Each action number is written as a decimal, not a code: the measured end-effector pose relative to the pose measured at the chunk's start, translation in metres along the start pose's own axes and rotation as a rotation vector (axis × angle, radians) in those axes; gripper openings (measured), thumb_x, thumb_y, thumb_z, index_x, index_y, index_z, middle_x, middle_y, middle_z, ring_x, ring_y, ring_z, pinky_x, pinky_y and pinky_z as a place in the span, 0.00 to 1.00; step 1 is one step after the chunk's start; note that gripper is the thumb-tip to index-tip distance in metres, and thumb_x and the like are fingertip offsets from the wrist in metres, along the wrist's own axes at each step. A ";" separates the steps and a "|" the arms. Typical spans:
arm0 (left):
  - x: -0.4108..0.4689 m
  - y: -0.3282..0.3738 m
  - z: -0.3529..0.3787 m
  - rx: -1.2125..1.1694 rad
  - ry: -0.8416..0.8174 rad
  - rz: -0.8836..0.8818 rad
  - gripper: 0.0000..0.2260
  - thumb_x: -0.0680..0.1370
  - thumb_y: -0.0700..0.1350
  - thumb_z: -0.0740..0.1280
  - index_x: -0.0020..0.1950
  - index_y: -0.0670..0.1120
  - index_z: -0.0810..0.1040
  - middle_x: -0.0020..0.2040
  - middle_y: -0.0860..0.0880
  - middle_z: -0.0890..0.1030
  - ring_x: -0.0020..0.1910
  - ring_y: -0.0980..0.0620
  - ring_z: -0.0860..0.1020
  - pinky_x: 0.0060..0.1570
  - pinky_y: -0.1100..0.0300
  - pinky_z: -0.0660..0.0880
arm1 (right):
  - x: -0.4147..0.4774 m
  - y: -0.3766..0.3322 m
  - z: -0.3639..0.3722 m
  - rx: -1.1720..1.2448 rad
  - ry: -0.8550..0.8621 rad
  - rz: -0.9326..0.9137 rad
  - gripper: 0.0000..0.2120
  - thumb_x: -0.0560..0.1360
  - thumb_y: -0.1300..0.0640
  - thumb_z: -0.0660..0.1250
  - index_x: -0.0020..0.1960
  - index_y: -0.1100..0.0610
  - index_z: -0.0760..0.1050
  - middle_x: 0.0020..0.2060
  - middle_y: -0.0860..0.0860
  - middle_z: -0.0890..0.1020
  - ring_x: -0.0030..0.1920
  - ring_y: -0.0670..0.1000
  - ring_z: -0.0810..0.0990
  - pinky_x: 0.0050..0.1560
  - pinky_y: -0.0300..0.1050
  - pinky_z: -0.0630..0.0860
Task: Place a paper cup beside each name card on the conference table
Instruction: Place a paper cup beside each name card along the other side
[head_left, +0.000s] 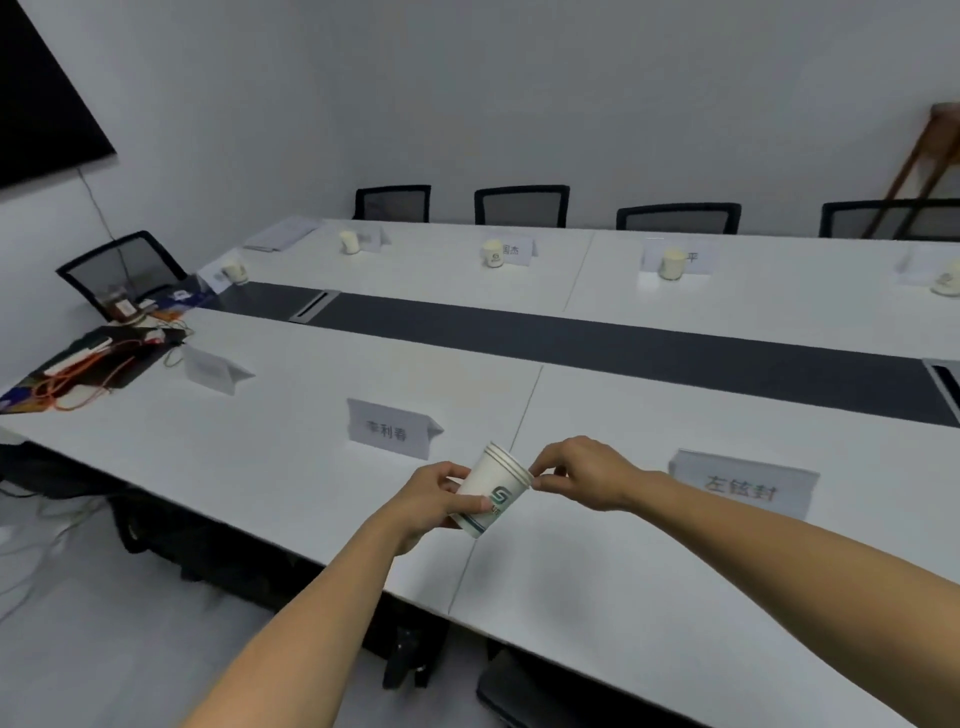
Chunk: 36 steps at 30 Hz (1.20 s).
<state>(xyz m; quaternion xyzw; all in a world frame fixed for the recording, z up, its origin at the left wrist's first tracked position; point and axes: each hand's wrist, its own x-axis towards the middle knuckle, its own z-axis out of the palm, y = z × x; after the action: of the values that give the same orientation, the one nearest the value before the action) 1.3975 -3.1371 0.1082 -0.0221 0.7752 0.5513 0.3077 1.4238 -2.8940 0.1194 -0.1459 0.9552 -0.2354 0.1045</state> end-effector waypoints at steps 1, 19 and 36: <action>0.010 0.002 -0.014 0.011 -0.024 0.003 0.28 0.65 0.41 0.80 0.62 0.41 0.75 0.59 0.34 0.78 0.55 0.39 0.82 0.50 0.52 0.82 | 0.010 -0.004 0.001 0.003 0.015 0.025 0.12 0.78 0.47 0.64 0.58 0.50 0.81 0.55 0.45 0.83 0.48 0.46 0.81 0.47 0.43 0.77; 0.133 0.056 0.002 0.190 -0.279 0.044 0.27 0.69 0.42 0.78 0.64 0.45 0.72 0.55 0.43 0.79 0.52 0.45 0.81 0.50 0.54 0.81 | 0.011 0.050 -0.049 0.075 0.333 0.457 0.09 0.76 0.46 0.65 0.49 0.49 0.82 0.42 0.44 0.83 0.40 0.46 0.80 0.42 0.47 0.78; 0.173 0.037 0.108 0.224 -0.268 -0.142 0.30 0.60 0.44 0.81 0.60 0.45 0.76 0.48 0.44 0.77 0.44 0.46 0.81 0.51 0.51 0.81 | -0.028 0.288 -0.034 -0.134 0.271 0.975 0.09 0.74 0.57 0.62 0.46 0.52 0.82 0.40 0.52 0.83 0.39 0.55 0.79 0.35 0.42 0.70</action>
<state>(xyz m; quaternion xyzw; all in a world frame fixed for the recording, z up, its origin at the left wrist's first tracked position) 1.2924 -2.9761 0.0304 0.0313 0.7804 0.4366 0.4466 1.3748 -2.6271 0.0146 0.3423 0.9302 -0.1143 0.0676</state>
